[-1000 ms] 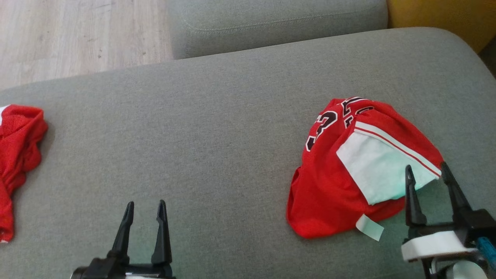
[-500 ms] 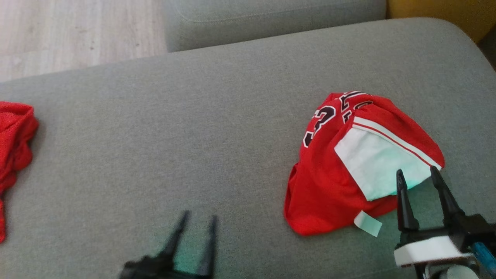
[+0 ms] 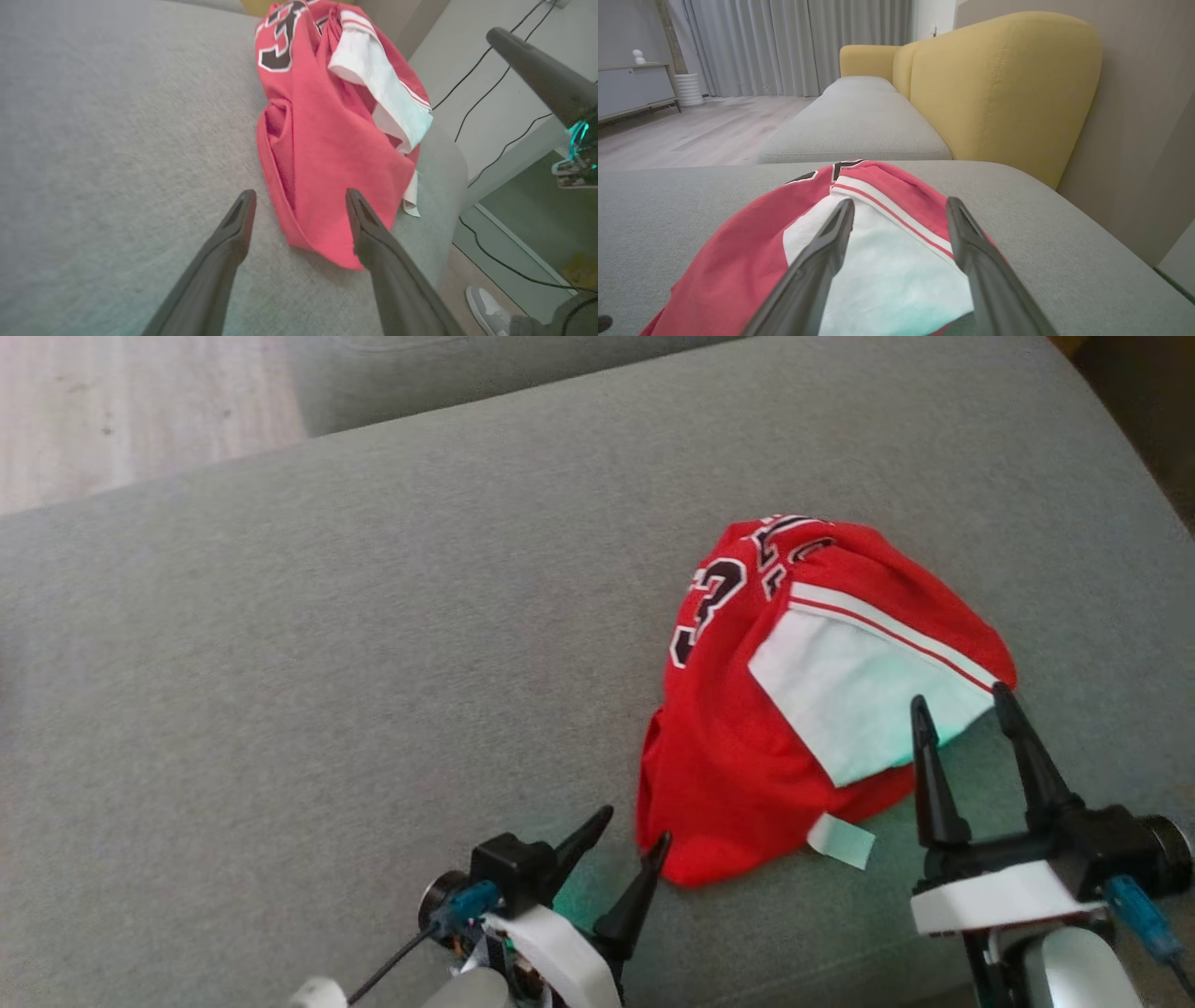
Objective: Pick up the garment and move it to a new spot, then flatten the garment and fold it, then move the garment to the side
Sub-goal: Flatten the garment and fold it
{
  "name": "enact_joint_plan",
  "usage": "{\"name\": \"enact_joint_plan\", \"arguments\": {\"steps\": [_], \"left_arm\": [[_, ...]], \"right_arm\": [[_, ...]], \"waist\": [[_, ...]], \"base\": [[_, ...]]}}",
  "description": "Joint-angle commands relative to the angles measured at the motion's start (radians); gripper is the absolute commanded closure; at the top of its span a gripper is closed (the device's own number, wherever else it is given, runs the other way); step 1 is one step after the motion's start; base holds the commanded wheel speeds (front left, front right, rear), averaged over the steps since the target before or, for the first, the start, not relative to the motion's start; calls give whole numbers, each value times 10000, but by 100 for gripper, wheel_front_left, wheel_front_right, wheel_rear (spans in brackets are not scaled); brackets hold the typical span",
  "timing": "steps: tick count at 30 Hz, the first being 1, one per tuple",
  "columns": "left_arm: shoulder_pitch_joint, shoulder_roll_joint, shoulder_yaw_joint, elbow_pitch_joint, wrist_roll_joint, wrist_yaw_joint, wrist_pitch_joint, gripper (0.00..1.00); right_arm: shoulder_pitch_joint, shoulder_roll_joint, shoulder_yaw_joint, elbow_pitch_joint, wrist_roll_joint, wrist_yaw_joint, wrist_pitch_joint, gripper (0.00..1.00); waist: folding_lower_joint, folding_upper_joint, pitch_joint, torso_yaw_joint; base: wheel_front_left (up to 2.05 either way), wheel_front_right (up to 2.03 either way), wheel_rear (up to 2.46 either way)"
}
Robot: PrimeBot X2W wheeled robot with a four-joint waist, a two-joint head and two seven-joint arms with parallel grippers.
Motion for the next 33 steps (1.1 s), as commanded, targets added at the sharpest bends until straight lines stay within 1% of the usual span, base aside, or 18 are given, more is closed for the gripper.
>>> {"name": "enact_joint_plan", "arguments": {"steps": [1, 5, 10, 11, 12, 13, 16, 19, 23, 25, 28, 31, 33], "left_arm": [[-407, -30, 127, -140, -151, -54, 20, 0], [-802, -30, -295, 386, -344, -47, 119, 0], [-1227, -30, -997, 749, -716, -51, 55, 0], [-1330, -30, -1173, 831, -738, -51, -5, 51], [-1408, -30, -1308, 899, -834, -52, -86, 68], [-1489, -30, -1441, 954, -943, -52, -174, 100], [-1739, -30, -1798, 1085, -1253, -53, -446, 100], [-1950, -30, -1938, 1091, -1638, 9, -724, 100], [-2028, -28, -1654, 787, -2280, 126, -948, 100], [-2013, 15, -1512, 642, -2416, 148, -962, 100], [-1965, 524, -1112, -188, -2720, 276, -795, 100], [-1917, 1324, -752, -1482, -2949, 507, -309, 100], [-1851, 1916, -457, -2474, -3120, 800, 116, 100]], "right_arm": [[-454, -65, 285, -333, 72, 77, -110, 0], [-587, -65, 425, -381, 170, 77, -110, 0], [-707, -65, 528, -398, 227, 77, -110, 0], [-717, -65, 525, -399, 231, 77, -110, 0], [-717, -65, 526, -396, 233, 77, -110, 0], [-712, -65, 538, -390, 232, 77, -110, 0], [-695, -65, 605, -361, 215, 77, -110, 0], [-672, -64, 579, -378, 219, 77, -110, 0], [-567, -64, 479, -384, 228, 77, -110, 0], [-518, -64, 454, -379, 226, 77, -110, 0], [-342, -64, 355, -357, 239, 77, -110, 0], [-190, -64, 315, -307, 254, 77, -110, 0], [-132, -64, 339, -280, 291, 77, -110, 0]], "waist": [[-1, 0, 131, -206], [-1, 0, 298, -468], [-1, 0, 458, -632], [-1, 0, 483, -638], [-1, 0, 504, -640], [-1, 0, 524, -636], [-1, 0, 540, -575], [-1, 0, 516, -402], [-1, 0, 336, -25], [-1, 0, 269, 84], [-1, 0, 50, 471], [-1, 0, -133, 884], [-1, 0, -253, 1121]], "base": [[0, 0, 0], [0, 0, 0], [0, 0, 0], [0, 0, 0], [0, 0, 0], [0, 0, 0], [0, 0, 0], [0, 0, 0], [0, 0, 0], [0, 0, 0], [0, 0, 0], [0, 0, 0], [0, 0, 0]]}}
